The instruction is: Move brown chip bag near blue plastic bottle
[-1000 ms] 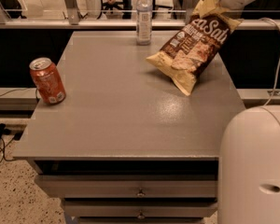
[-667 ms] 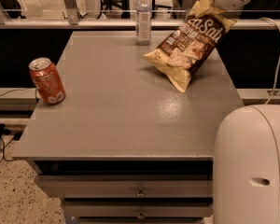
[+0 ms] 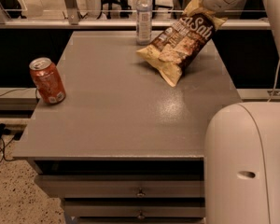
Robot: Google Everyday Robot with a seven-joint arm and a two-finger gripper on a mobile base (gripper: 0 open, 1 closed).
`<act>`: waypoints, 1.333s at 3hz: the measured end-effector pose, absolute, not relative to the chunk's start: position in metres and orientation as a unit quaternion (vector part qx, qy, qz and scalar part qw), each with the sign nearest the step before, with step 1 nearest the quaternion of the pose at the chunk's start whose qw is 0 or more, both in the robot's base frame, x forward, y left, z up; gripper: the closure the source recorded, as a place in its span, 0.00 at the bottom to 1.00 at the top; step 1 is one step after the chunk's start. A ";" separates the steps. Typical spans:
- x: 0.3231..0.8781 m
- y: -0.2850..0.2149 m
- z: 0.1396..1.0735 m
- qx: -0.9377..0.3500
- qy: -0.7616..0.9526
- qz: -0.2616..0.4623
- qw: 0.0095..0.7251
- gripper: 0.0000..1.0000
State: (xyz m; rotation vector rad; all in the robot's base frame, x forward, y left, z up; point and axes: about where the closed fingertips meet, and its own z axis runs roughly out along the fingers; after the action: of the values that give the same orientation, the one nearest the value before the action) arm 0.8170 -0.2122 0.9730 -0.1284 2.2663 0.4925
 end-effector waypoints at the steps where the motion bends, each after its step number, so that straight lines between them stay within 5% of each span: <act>1: 0.831 -0.197 0.970 -0.009 0.896 0.204 0.395 1.00; 4: 0.855 -0.188 0.968 0.068 0.890 0.214 0.398 1.00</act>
Offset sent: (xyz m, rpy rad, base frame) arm 0.0282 0.0273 0.0025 0.1021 0.0390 -0.1499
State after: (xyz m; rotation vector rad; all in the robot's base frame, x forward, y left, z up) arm 0.8552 -0.1876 0.9679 0.1731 2.2529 0.5430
